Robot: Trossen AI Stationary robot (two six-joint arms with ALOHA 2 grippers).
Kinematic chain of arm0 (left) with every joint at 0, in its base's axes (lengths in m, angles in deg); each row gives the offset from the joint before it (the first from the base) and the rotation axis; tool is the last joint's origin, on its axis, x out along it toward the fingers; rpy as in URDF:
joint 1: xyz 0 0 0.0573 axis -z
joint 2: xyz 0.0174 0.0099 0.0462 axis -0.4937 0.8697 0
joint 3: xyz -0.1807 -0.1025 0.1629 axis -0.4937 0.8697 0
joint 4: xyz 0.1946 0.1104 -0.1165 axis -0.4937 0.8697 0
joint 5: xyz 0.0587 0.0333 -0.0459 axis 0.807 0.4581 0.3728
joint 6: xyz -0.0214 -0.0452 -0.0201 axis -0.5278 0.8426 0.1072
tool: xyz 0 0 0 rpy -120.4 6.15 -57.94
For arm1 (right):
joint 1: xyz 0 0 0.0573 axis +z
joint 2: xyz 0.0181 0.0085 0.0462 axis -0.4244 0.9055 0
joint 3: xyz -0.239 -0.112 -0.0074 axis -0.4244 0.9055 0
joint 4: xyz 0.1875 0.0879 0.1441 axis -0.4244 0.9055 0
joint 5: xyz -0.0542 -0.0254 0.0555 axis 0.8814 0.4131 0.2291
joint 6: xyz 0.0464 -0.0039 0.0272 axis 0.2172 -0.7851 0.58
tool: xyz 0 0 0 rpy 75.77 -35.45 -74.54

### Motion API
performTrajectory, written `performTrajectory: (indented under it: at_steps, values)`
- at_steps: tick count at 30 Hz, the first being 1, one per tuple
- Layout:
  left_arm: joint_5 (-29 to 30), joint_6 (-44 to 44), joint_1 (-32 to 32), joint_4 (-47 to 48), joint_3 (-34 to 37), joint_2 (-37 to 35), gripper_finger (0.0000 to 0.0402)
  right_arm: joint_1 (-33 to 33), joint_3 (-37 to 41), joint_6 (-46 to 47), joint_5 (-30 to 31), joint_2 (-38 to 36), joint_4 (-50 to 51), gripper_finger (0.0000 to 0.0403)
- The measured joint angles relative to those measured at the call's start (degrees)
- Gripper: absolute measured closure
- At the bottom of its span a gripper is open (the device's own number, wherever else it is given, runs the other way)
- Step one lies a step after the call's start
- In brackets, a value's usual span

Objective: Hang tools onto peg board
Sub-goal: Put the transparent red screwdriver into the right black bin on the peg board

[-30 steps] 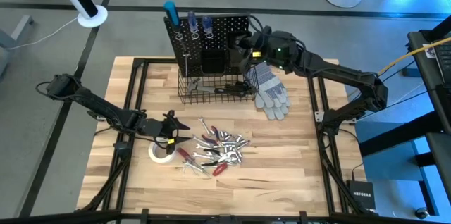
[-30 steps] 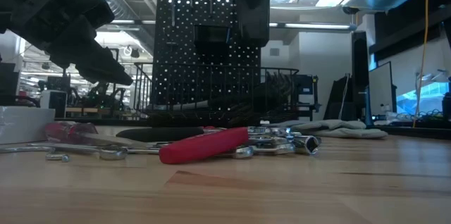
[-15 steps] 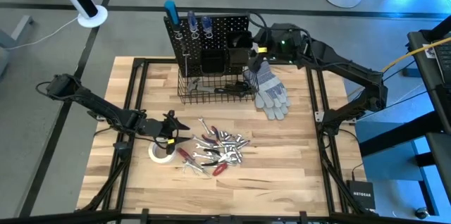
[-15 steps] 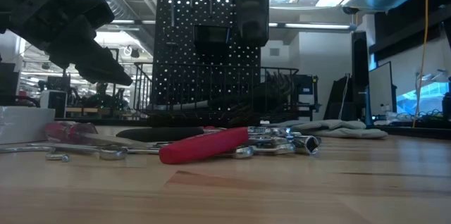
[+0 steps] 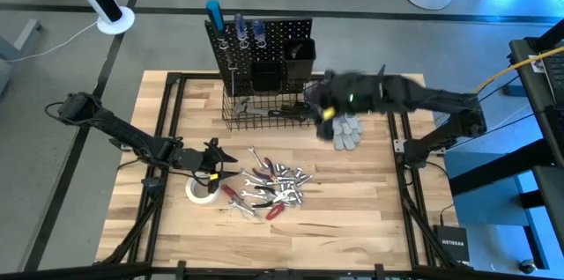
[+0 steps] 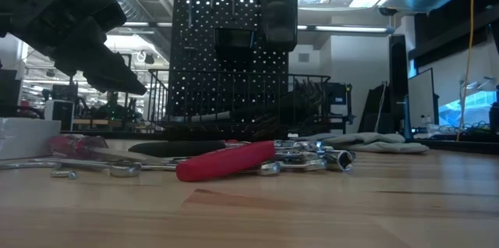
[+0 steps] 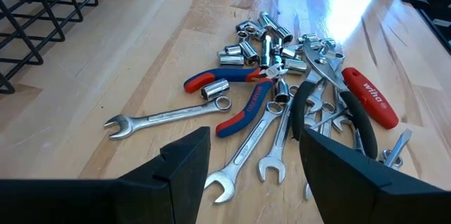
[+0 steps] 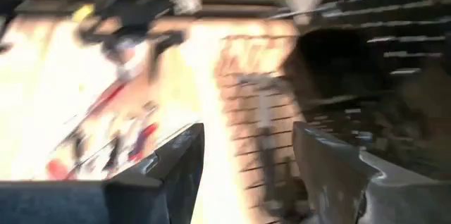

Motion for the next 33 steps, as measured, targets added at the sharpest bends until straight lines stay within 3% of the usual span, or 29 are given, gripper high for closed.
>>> performTrajectory:
  at_steps: [10, 16, 22, 27, 33]
  values:
    - [0.00, 0.43, 0.15, 0.00, 0.00, 0.00, 0.0192, 12.46, 17.95, 5.72, 0.54, 0.26, -12.57, 0.0182]
    - [0.00, -1.67, 1.43, -1.89, -0.14, 0.00, 0.0192, 16.54, 31.48, 9.84, 2.03, 0.26, -30.44, 0.0182]
    - [-0.34, -10.41, 3.85, -0.48, -3.69, 0.09, 0.0192, 19.04, 43.23, 9.87, 9.46, 0.26, -49.44, 0.0182]
    - [-5.22, -11.91, 4.35, 16.00, -11.13, 0.13, 0.0192, 18.78, 49.61, 9.32, 12.31, 0.26, -60.48, 0.0182]
    - [-7.62, -9.44, 4.40, 35.20, -21.76, 5.71, 0.0192, 18.82, 50.86, 8.17, 13.50, 0.26, -62.52, 0.0182]
